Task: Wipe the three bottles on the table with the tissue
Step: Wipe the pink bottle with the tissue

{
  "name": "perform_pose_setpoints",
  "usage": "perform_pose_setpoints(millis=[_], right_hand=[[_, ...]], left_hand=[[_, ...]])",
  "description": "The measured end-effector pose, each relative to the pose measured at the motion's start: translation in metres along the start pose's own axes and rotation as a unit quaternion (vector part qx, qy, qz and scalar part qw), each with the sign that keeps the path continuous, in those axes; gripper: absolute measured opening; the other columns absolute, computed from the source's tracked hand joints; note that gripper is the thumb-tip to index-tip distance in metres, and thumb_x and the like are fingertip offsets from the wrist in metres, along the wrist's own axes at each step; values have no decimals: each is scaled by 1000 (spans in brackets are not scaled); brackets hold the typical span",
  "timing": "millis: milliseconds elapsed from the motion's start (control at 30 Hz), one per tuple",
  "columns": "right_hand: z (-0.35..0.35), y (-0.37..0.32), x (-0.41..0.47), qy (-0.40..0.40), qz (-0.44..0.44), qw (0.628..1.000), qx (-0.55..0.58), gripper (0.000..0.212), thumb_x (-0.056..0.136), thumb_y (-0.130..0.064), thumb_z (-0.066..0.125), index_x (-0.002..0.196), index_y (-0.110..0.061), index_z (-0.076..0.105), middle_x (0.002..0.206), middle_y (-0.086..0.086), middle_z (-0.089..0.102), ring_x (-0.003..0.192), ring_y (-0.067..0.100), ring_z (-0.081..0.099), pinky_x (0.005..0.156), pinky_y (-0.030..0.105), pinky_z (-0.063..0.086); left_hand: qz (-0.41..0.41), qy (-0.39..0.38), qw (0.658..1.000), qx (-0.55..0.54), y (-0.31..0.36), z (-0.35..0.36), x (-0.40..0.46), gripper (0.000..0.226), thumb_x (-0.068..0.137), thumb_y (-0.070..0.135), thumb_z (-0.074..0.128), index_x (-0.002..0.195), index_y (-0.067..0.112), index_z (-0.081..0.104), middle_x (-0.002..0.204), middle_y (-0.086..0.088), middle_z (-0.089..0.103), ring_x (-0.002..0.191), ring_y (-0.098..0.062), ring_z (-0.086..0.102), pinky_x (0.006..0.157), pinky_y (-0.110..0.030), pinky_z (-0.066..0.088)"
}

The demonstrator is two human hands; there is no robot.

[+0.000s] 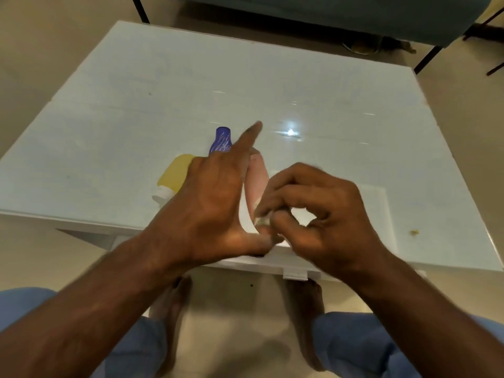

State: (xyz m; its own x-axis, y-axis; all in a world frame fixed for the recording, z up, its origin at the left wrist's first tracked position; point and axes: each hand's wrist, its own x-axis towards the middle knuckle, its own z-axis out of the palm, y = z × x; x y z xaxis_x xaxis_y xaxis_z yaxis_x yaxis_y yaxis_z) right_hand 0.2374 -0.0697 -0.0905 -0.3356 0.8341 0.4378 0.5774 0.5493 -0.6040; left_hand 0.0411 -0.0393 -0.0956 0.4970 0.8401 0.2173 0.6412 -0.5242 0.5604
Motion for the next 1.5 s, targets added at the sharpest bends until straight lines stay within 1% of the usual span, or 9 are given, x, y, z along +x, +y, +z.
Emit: perform_pose_setpoints(millis=[100, 267, 367, 500, 667, 1000, 1133, 1333, 1500], right_hand=[[-5, 10, 6, 75, 43, 996, -17, 20, 88, 4, 73, 94, -13, 83, 99, 1, 74, 95, 10, 69, 82, 28, 57], [4, -2, -5, -22, -28, 999, -1, 16, 83, 0, 77, 86, -14, 85, 94, -3, 75, 87, 17, 69, 77, 33, 54], [3, 5, -3, 16, -37, 998, -39, 13, 87, -6, 73, 91, -14, 83, 101, -1, 76, 92, 18, 68, 81, 27, 52], [-3, 14, 5, 81, 23, 995, -56, 18, 88, -3, 73, 96, -15, 84, 103, -3, 78, 98, 18, 68, 84, 27, 50], [-7, 6, 1, 89, 53, 992, 69, 29, 81, 11, 69, 90, -12, 85, 95, -1, 78, 93, 15, 73, 82, 31, 58], [-13, 5, 7, 124, 142, 950, 250, 32, 86, 10, 58, 83, -13, 80, 87, 1, 78, 91, 21, 76, 83, 32, 61], [-9, 9, 8, 158, 197, 929, 269, 25, 94, 6, 66, 97, -13, 82, 99, 6, 82, 101, 24, 78, 93, 43, 64], [-12, 1, 8, 103, 197, 919, 326, 38, 83, 7, 54, 70, -19, 78, 75, -1, 75, 76, 18, 71, 68, 25, 56], [-1, 3, 8, 141, 241, 911, 303, 30, 91, -2, 57, 84, -20, 80, 90, -2, 79, 89, 15, 75, 79, 25, 59]], left_hand=[[32, -39, 999, -3, 11, 12, -8, 135, 58, 70, 80, 160, 16, 8, 138, 8, 51, 119, -8, 50, 107, -36, 37], [-19, 12, 1000, 0, 1, 1, 3, 131, 57, 70, 72, 159, 14, 12, 130, 2, 57, 113, -17, 56, 102, -47, 44], [15, -14, 1000, 12, 8, 5, -2, 130, 61, 68, 74, 159, 11, 12, 131, 5, 56, 114, -13, 53, 104, -43, 43], [22, -10, 999, -25, 13, 9, -5, 135, 57, 71, 80, 159, 17, 11, 136, 16, 49, 115, 2, 46, 109, -30, 36], [-34, 70, 991, -110, 2, -5, 2, 132, 53, 73, 79, 156, 22, 16, 133, 18, 44, 113, 17, 46, 92, 1, 35], [-50, 113, 970, -207, 8, -3, -1, 123, 54, 58, 89, 153, 20, 26, 136, 17, 49, 122, 3, 52, 93, -6, 42], [-9, 67, 976, -207, 22, 3, -5, 125, 51, 46, 96, 152, 16, 29, 138, 10, 52, 127, -7, 54, 100, -15, 44], [-55, 129, 957, -255, 8, -1, 1, 115, 57, 53, 88, 151, 19, 31, 144, 11, 47, 131, -4, 50, 103, -18, 46], [-38, 84, 967, -237, 18, 3, -2, 114, 57, 55, 86, 151, 22, 31, 146, 11, 43, 134, -5, 47, 100, -14, 45]])
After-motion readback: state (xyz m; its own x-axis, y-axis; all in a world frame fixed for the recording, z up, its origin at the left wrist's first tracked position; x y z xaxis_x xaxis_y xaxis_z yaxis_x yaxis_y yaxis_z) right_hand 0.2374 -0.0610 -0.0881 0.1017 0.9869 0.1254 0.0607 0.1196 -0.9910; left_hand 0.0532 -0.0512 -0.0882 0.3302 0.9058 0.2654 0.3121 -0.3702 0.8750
